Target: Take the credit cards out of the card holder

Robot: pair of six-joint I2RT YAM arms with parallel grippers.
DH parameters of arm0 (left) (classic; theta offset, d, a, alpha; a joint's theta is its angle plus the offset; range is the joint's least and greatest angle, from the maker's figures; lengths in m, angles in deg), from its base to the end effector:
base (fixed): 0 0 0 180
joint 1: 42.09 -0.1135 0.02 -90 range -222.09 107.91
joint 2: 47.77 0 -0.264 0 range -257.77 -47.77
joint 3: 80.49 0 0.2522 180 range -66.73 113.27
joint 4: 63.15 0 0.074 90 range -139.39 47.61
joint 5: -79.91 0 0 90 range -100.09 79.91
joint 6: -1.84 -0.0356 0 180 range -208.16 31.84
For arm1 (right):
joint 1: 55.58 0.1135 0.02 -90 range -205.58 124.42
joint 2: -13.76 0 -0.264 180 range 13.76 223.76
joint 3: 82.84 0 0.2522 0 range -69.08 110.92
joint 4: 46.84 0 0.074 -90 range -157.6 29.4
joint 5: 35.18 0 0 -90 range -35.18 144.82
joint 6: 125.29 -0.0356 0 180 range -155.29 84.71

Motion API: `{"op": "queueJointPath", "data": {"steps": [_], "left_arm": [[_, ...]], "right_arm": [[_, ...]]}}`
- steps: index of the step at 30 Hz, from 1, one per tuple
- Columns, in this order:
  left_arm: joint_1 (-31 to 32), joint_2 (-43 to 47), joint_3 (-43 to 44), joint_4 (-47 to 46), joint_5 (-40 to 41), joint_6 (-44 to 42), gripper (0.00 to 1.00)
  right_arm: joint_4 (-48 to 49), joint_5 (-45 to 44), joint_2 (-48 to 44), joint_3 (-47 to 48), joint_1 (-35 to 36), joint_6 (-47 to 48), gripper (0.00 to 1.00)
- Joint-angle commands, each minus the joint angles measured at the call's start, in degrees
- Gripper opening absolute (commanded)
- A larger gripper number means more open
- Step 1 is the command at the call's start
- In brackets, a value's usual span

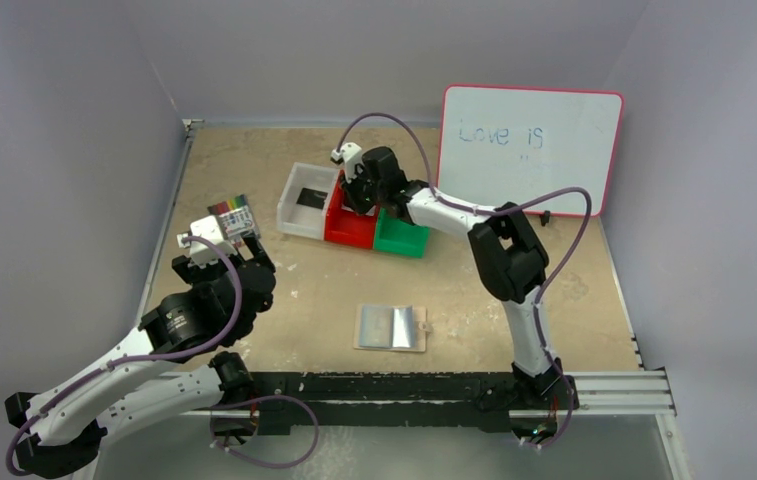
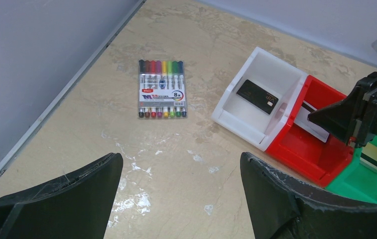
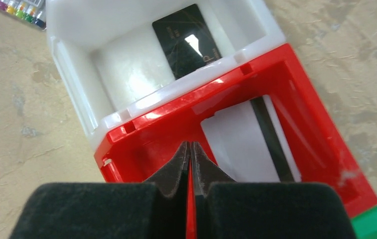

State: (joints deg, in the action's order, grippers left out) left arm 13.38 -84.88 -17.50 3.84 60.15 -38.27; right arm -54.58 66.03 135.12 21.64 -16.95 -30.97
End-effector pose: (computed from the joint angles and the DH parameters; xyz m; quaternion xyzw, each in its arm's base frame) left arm 0.0850 -0.0644 0.3263 -0.2015 0.7553 0.0483 0.6217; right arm 0.3845 0.3161 0.2203 -0.3557 0.7601 0.2371 0.4894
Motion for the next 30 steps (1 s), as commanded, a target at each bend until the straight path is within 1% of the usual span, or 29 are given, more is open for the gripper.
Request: {"op": "queueJointPath", "data": {"steps": [1,5,13,16,19,24,28,30], "left_arm": [[-0.3,0.1,1.1,-1.4,0.3,-1.1,0.88],[-0.3,0.2,1.1,-1.4,0.4,-1.1,0.88],[-0.2,0.2,1.1,-1.3,0.4,-1.0,0.88],[-0.2,0.0,1.1,-1.4,0.4,-1.0,0.88],[-0.3,-0.2,1.1,-1.4,0.4,-1.1,0.87],[-0.2,-0.2,1.1,-1.3,0.5,-1.0,0.87],[-0.3,-0.2,1.1,-1.3,0.6,-0.9,0.87],[-0.2,-0.2,1.1,-1.2,0.6,-0.9,0.87]], "right_arm": [[-5.0,1.7,2.6,4.8,0.7,-3.1,0.04],[-8.8,-0.4,5.0,8.4,0.7,-1.1,0.05],[-11.8,-4.2,8.7,12.0,0.7,1.4,0.06],[-12.0,-5.7,9.8,12.7,0.8,1.7,0.07],[-11.8,-11.1,10.8,13.5,0.9,2.7,0.08],[-12.0,-16.5,12.2,15.0,1.0,5.1,0.10],[-10.2,-19.6,11.1,13.7,1.1,5.8,0.10],[-9.9,-19.3,10.4,12.7,1.1,6.3,0.11]]}}
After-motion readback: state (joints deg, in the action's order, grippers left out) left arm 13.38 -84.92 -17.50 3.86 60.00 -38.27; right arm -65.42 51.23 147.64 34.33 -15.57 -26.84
